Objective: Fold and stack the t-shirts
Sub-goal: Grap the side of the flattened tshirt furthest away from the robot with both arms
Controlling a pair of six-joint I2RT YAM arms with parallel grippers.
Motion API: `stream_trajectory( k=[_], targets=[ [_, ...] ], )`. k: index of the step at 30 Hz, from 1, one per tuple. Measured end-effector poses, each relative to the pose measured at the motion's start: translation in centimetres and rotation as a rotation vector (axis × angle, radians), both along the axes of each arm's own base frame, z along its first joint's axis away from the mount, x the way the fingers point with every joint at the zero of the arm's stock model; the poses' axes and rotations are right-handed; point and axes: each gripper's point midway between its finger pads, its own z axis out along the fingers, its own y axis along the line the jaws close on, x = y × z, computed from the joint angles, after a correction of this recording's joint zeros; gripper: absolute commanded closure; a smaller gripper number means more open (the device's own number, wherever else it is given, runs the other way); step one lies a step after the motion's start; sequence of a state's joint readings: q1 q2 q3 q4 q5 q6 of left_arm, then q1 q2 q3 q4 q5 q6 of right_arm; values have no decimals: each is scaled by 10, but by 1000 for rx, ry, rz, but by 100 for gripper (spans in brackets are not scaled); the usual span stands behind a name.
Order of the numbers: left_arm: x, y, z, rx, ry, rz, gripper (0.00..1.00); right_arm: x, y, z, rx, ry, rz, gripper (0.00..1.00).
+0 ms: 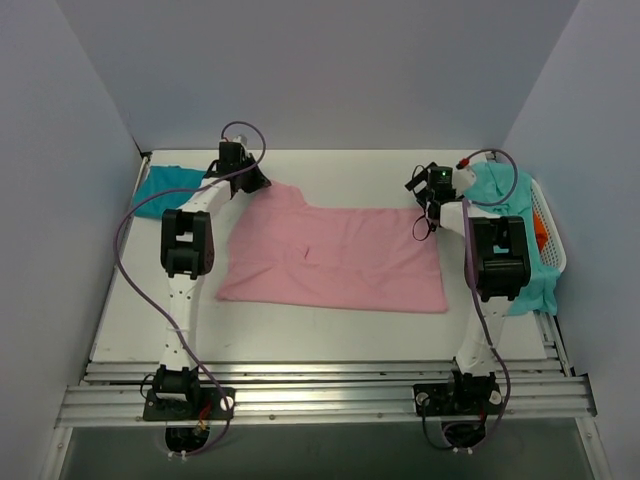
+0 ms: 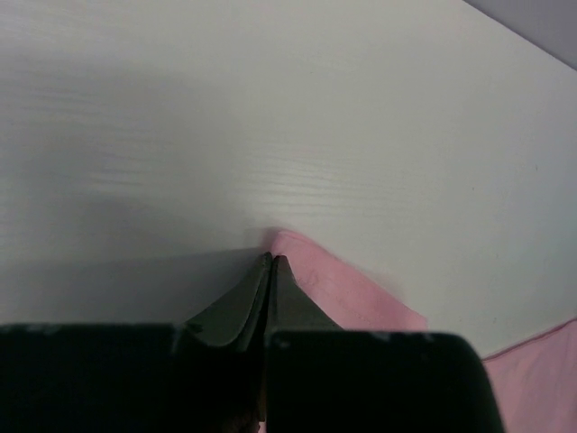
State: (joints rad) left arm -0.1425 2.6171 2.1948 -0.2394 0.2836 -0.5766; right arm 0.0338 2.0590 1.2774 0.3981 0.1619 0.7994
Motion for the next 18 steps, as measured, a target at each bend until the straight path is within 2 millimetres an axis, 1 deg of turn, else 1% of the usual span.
stream_trajectory(
  k=[4, 10, 18],
  targets=[
    [-1, 9, 1, 24, -1, 48, 98, -3, -9, 1, -46, 39, -26, 0],
    [-1, 17, 1, 58, 7, 86, 98, -13, -20, 4, -95, 80, -58, 0],
    [-5, 33, 3, 137, 47, 116, 98, -16, -20, 2, -102, 101, -59, 0]
  ],
)
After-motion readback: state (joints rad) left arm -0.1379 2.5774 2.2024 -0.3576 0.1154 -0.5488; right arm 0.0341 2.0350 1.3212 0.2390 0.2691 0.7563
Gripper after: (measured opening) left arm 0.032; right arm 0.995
